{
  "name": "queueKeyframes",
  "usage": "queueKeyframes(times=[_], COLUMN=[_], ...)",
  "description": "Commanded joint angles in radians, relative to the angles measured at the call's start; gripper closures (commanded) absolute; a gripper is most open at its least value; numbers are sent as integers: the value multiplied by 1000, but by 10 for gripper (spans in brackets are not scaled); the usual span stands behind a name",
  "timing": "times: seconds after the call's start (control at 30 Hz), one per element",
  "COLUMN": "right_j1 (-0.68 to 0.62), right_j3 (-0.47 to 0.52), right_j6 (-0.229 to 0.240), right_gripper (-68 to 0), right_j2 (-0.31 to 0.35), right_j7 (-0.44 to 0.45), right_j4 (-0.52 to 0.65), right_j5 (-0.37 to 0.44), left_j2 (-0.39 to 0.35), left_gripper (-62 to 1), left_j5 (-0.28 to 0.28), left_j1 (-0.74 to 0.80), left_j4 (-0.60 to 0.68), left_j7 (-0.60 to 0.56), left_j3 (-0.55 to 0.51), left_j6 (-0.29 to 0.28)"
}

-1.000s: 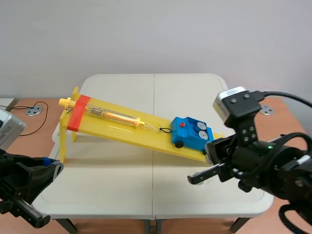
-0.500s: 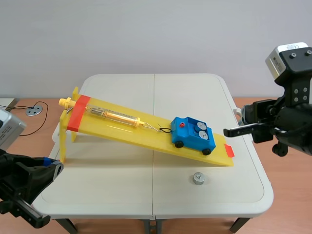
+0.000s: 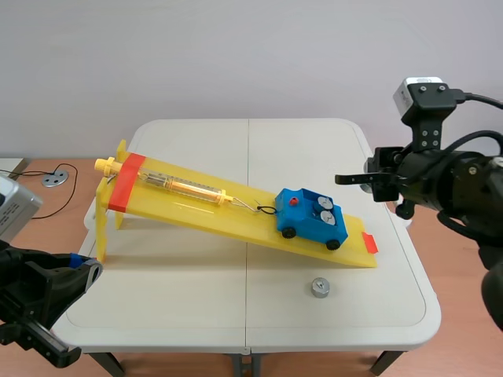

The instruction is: Place the four metal weights on the blue cart on the ramp.

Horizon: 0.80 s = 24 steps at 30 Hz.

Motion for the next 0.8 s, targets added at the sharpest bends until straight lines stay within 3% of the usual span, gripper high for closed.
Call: queueKeyframes(times=[0.0,0.23,0.77], right_j1=[116,158,171], right_j3=[-43,-88,-145], right_j6=[-14,-15,-15], right_gripper=[-7,-7,-8], right_j2=[5,-24,-36], right_j7=[181,198,237], right_j4=[76,-2,-40], right_j5=[26,-11,-49], left_j2=[5,5,41], left_gripper=[-31,-31,-31], left_j5=[-51,-51,-52], left_j1=[-6,-6,-6], left_j4=[46,46,46], left_j7=[-103,-103,-103], left_j3=[-14,-14,-14], left_j6=[-24,-24,-25])
